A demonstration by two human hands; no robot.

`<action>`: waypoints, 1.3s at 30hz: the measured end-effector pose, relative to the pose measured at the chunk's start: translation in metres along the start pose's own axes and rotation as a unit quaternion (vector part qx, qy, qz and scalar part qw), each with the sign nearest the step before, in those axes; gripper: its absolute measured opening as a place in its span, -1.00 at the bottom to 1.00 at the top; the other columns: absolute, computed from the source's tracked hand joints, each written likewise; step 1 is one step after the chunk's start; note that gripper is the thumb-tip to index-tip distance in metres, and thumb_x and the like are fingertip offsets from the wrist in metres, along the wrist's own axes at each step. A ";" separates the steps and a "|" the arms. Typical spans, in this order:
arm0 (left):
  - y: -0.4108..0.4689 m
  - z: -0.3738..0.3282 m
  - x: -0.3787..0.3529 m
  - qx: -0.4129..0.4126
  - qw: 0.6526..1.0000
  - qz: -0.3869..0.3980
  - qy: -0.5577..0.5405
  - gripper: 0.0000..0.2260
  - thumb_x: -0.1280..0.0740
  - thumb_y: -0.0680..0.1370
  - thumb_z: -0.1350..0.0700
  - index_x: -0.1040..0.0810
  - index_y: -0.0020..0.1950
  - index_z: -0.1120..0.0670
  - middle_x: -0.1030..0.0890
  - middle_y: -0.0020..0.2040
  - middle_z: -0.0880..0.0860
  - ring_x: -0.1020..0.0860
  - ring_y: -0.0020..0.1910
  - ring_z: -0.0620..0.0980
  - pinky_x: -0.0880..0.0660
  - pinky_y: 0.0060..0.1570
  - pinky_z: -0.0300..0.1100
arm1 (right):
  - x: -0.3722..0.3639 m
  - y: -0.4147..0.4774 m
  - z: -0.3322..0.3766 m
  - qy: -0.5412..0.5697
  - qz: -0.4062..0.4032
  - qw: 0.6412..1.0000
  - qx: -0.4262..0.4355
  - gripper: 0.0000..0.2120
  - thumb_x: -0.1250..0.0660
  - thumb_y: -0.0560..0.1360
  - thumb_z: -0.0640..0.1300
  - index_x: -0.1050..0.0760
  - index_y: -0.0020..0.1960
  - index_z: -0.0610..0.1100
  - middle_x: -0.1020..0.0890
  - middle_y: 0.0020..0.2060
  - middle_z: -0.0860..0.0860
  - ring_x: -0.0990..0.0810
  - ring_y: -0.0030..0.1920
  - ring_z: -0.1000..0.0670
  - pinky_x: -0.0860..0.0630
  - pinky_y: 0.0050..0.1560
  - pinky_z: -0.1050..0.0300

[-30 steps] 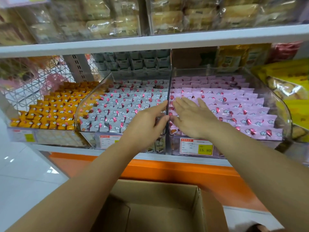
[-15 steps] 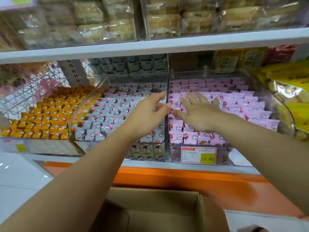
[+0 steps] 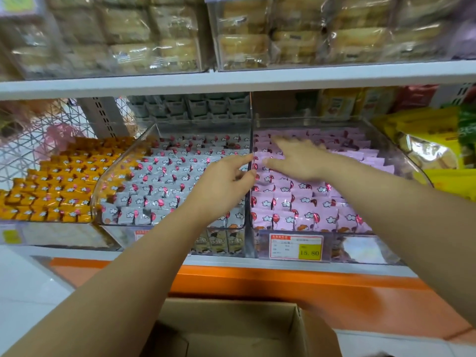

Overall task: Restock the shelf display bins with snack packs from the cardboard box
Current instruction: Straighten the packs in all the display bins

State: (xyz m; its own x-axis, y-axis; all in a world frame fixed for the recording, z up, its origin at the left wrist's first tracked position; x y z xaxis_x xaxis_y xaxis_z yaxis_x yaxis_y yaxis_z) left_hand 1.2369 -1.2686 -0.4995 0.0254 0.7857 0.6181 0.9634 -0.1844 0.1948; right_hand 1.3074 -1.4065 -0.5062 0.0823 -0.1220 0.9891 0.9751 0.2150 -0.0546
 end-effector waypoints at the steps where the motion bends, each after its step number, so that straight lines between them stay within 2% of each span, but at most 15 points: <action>1: 0.000 -0.001 0.001 -0.003 1.000 -0.004 -0.002 -0.62 -0.18 0.63 0.11 -0.36 0.47 0.01 -0.64 -0.13 0.00 -0.20 -0.16 -0.31 -0.26 -0.55 -0.44 | -0.008 0.005 -0.002 -0.024 0.004 1.000 -0.016 -0.29 0.01 0.53 0.36 0.11 0.55 0.08 0.06 0.56 0.01 0.01 0.53 -0.19 0.04 0.45 -0.31; 3: 0.001 0.000 0.001 -0.003 1.000 -0.004 0.001 -0.62 -0.20 0.63 0.12 -0.38 0.46 0.03 -0.53 0.20 0.23 -0.46 -0.21 -0.45 -0.27 -0.53 -0.50 | -0.020 0.014 -0.003 -0.043 0.020 0.998 -0.030 -0.27 0.08 0.48 0.44 0.14 0.54 0.15 0.12 0.55 0.05 0.07 0.53 -0.21 0.09 0.44 -0.36; 4: 0.002 0.001 0.000 -0.002 1.000 -0.003 -0.001 -0.63 -0.20 0.63 0.12 -0.38 0.45 0.03 -0.49 0.25 0.30 -0.41 -0.16 -0.47 -0.28 -0.50 -0.51 | -0.023 0.017 -0.003 -0.042 0.029 0.998 -0.030 -0.26 0.09 0.46 0.46 0.12 0.54 0.17 0.10 0.55 0.06 0.08 0.53 -0.21 0.11 0.43 -0.37; 7: 0.005 0.004 0.001 -0.012 1.000 -0.013 0.000 -0.64 -0.23 0.62 0.09 -0.41 0.43 0.00 -0.55 0.24 0.20 -0.54 -0.05 -0.36 -0.34 -0.34 -0.59 | -0.026 0.019 -0.007 -0.026 0.066 0.997 -0.012 -0.26 0.10 0.44 0.48 0.02 0.53 0.18 0.04 0.55 0.08 0.10 0.53 -0.20 0.13 0.43 -0.35; 10: 0.005 0.006 0.003 -0.015 0.999 -0.033 0.005 -0.64 -0.25 0.61 0.06 -0.42 0.42 -0.05 -0.53 0.27 0.00 -0.56 -0.05 -0.27 -0.37 -0.24 -0.63 | -0.018 0.015 -0.011 -0.014 0.072 0.997 0.032 -0.30 0.10 0.46 0.46 -0.10 0.51 0.17 -0.09 0.54 0.06 -0.05 0.52 -0.14 -0.01 0.46 -0.29; 13: 0.005 0.006 0.004 -0.019 0.999 -0.041 0.012 -0.64 -0.25 0.61 0.05 -0.42 0.41 -0.07 -0.53 0.27 -0.02 -0.50 -0.06 -0.37 -0.31 -0.24 -0.67 | -0.001 0.013 -0.050 -0.024 0.014 0.999 -0.044 -0.29 0.14 0.48 0.45 -0.08 0.52 0.12 -0.20 0.51 -0.02 -0.21 0.47 -0.17 -0.10 0.44 -0.26; 16: 0.004 0.004 0.003 -0.020 0.998 -0.054 0.022 -0.65 -0.25 0.61 0.05 -0.42 0.41 -0.07 -0.58 0.20 0.01 -0.47 -0.06 -0.43 -0.25 -0.23 -0.72 | -0.011 0.000 -0.096 -0.048 0.037 0.987 -0.150 -0.18 0.19 0.42 0.51 0.04 0.55 0.09 -0.05 0.55 -0.09 -0.06 0.52 -0.21 0.04 0.46 -0.25; 21: 0.002 0.002 0.001 -0.022 0.999 -0.048 0.014 -0.65 -0.25 0.61 0.08 -0.43 0.41 -0.03 -0.58 0.18 0.03 -0.50 -0.15 -0.47 -0.33 -0.25 -0.64 | -0.008 -0.008 -0.096 -0.020 0.083 0.988 -0.132 -0.09 0.22 0.31 0.57 0.04 0.54 0.12 -0.08 0.54 -0.03 -0.11 0.51 -0.19 -0.06 0.46 -0.17; 23: 0.003 -0.002 0.004 -0.010 0.998 -0.038 0.041 -0.66 -0.24 0.62 0.08 -0.43 0.41 -0.01 -0.52 0.26 0.02 -0.50 -0.14 -0.40 -0.36 -0.22 -0.58 | 0.000 -0.024 -0.092 0.036 0.094 0.989 -0.110 -0.16 0.17 0.38 0.51 0.03 0.55 0.11 -0.06 0.55 0.01 -0.08 0.52 -0.14 -0.04 0.48 -0.13; 25: 0.002 -0.016 0.007 -0.034 0.985 -0.056 0.159 -0.67 -0.24 0.61 0.10 -0.45 0.38 0.03 -0.41 0.38 0.02 -0.46 0.13 -0.22 -0.40 0.10 -0.36 | 0.008 -0.048 -0.088 0.021 0.063 0.995 -0.076 -0.23 0.18 0.44 0.45 0.06 0.55 0.12 -0.04 0.55 0.00 -0.03 0.53 -0.12 0.00 0.50 -0.15; 27: -0.007 -0.045 -0.004 -0.112 0.963 -0.087 0.231 -0.66 -0.24 0.60 0.14 -0.43 0.38 0.07 -0.31 0.44 0.05 -0.33 0.37 0.03 -0.32 0.34 -0.06 | 0.004 -0.082 -0.085 -0.023 0.047 0.997 -0.056 -0.28 0.19 0.47 0.40 0.15 0.55 0.14 0.07 0.56 0.00 0.09 0.54 -0.10 0.11 0.50 -0.18; 30: -0.024 -0.066 -0.066 -0.143 0.949 0.024 0.279 -0.55 -0.08 0.64 -0.06 -0.15 0.54 -0.05 -0.12 0.55 -0.01 -0.05 0.53 0.03 -0.02 0.50 0.04 | -0.020 -0.126 -0.078 -0.053 0.062 0.996 -0.035 -0.39 0.16 0.56 0.29 0.28 0.52 0.16 0.24 0.54 0.00 0.24 0.53 -0.09 0.24 0.49 -0.18; 33: -0.025 -0.043 -0.108 -0.089 0.912 0.121 0.381 -0.51 0.12 0.64 -0.19 0.14 0.55 -0.18 0.15 0.58 -0.05 0.20 0.55 0.00 0.29 0.46 0.10 | -0.032 -0.130 -0.080 -0.041 0.050 0.997 -0.032 -0.42 0.14 0.59 0.25 0.32 0.51 0.18 0.35 0.51 0.02 0.35 0.51 -0.08 0.31 0.47 -0.18; 36: -0.009 -0.034 -0.110 -0.072 0.910 0.135 0.385 -0.52 0.14 0.63 -0.21 0.16 0.54 -0.22 0.21 0.58 -0.06 0.24 0.54 0.01 0.35 0.44 0.12 | -0.037 -0.112 -0.084 -0.001 0.041 0.999 -0.028 -0.41 0.13 0.58 0.27 0.32 0.50 0.21 0.35 0.51 0.02 0.36 0.50 -0.06 0.35 0.44 -0.16; 39: 0.003 -0.029 -0.112 -0.044 0.915 0.188 0.355 -0.48 0.04 0.62 -0.24 0.16 0.53 -0.25 0.25 0.57 -0.05 0.29 0.53 0.02 0.40 0.40 0.11 | -0.038 -0.103 -0.086 0.013 0.039 0.999 -0.019 -0.40 0.09 0.57 0.29 0.30 0.50 0.23 0.32 0.52 0.01 0.36 0.51 -0.07 0.36 0.43 -0.17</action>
State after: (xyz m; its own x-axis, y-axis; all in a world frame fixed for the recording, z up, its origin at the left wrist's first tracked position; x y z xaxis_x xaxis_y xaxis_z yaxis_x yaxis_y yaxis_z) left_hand 1.2295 -1.3741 -0.5458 0.1403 0.0812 0.9868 0.8967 -0.4331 -0.0918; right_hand 1.2213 -1.5079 -0.5495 0.1632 -0.1311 0.9778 0.9726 0.1880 -0.1371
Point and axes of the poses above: each hand's wrist, its own y-axis towards the middle knuckle, its own x-axis out of the back of the hand, z = x × y, the point moved 9 cm from there along y, towards the middle knuckle
